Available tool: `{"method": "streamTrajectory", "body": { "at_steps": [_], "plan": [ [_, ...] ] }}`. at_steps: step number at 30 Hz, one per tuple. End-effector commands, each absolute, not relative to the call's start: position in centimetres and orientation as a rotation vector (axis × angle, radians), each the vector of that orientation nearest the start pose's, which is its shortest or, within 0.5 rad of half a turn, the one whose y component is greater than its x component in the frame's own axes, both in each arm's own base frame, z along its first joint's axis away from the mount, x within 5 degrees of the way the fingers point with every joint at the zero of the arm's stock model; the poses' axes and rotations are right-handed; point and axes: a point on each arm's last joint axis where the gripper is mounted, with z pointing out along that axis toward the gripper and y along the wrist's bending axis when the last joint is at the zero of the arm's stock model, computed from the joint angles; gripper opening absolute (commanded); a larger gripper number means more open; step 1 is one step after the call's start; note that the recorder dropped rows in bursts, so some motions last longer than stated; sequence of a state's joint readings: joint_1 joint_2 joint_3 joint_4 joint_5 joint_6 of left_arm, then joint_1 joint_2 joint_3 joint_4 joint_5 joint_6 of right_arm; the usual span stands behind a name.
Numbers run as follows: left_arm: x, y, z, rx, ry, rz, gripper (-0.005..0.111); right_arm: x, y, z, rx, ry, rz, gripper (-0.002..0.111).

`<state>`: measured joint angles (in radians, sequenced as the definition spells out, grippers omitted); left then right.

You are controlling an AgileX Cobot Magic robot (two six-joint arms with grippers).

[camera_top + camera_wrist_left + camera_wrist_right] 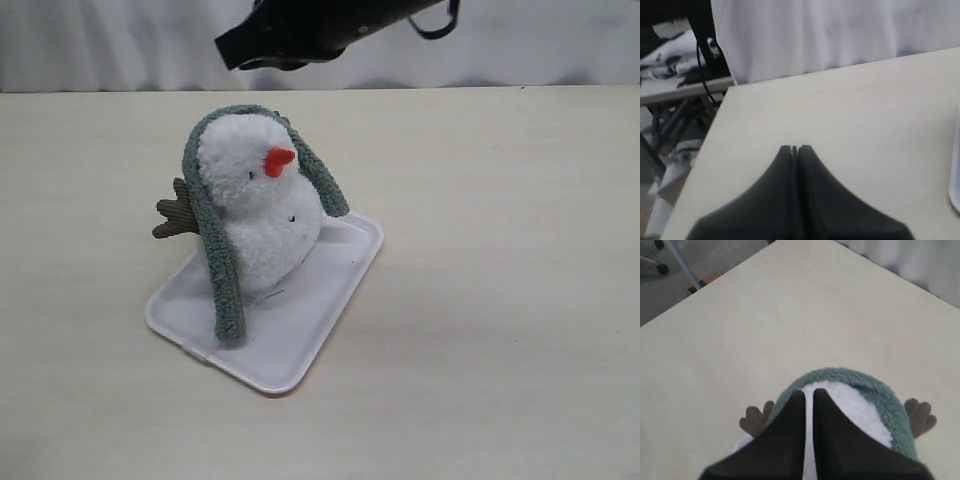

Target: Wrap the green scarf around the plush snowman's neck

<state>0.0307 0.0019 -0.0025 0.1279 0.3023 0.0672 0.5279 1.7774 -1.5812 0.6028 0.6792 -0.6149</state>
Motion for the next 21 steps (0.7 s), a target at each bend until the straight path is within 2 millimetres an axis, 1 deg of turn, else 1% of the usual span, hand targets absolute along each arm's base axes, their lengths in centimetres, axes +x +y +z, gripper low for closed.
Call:
{"method": "streamTrajectory", "body": {
  "at_steps": [1, 3, 6, 7, 9, 11, 12, 14, 15, 16, 17, 19, 20, 21],
  "plan": [
    [5.6, 0.2, 20.8, 0.045, 1.546, 0.088, 0.0, 35.6, 25.1, 30.6, -0.826, 2.115, 0.582, 0.004],
    [5.6, 0.2, 21.7, -0.054, 1.439, -0.017, 0.0, 36.3, 25.3, 29.1, -0.823, 2.178, 0.544, 0.004],
    [5.3, 0.3, 23.1, -0.084, 1.28, -0.041, 0.0, 36.9, 25.5, 27.1, -0.879, 2.24, 0.5, 0.004],
    [5.2, 0.3, 23.5, -0.107, 1.238, -0.078, 0.0, 37.0, 25.6, 26.7, -0.882, 2.25, 0.499, 0.004],
    [5.1, 0.2, 23.6, -0.204, 1.215, -0.248, 0.0, 37.2, 25.6, 26.1, -0.897, 2.26, 0.481, 0.004],
    [5.1, 0.1, 23.7, -0.261, 1.192, -0.36, 0.0, 37.1, 25.6, 25.9, -0.919, 2.271, 0.474, 0.004],
    [5.0, 0.0, 24.0, -0.254, 1.165, -0.392, 0.0, 37.0, 25.5, 25.9, -0.929, 2.277, 0.475, 0.004],
    [4.7, -0.5, 24.5, -0.183, 1.109, -0.426, 0.0, 36.9, 25.5, 25.7, -0.953, 2.29, 0.465, 0.004],
    [4.8, -0.9, 25.2, -0.15, 1.099, -0.463, 0.0, 36.8, 25.3, 25.7, -0.973, 2.295, 0.448, 0.004],
    [4.8, -1.2, 26.3, -0.121, 1.088, -0.505, 0.0, 36.7, 25.2, 25.6, -0.988, 2.305, 0.432, 0.004],
    [5.2, -1.7, 27.4, -0.067, 1.114, -0.515, 0.0, 36.6, 25.1, 25.5, -1.005, 2.323, 0.422, 0.004],
    [6.9, -2.6, 29.4, 0.04, 1.213, -0.51, 0.0, 36.3, 24.9, 25.2, -1.053, 2.355, 0.397, 0.004],
    [7.9, -3.0, 30.0, 0.079, 1.254, -0.504, 0.0, 36.3, 24.8, 25.1, -1.07, 2.364, 0.383, 0.004],
    [9.3, -3.3, 30.7, 0.116, 1.302, -0.512, 0.0, 36.2, 24.7, 25.1, -1.087, 2.372, 0.368, 0.004]
  ]
}}
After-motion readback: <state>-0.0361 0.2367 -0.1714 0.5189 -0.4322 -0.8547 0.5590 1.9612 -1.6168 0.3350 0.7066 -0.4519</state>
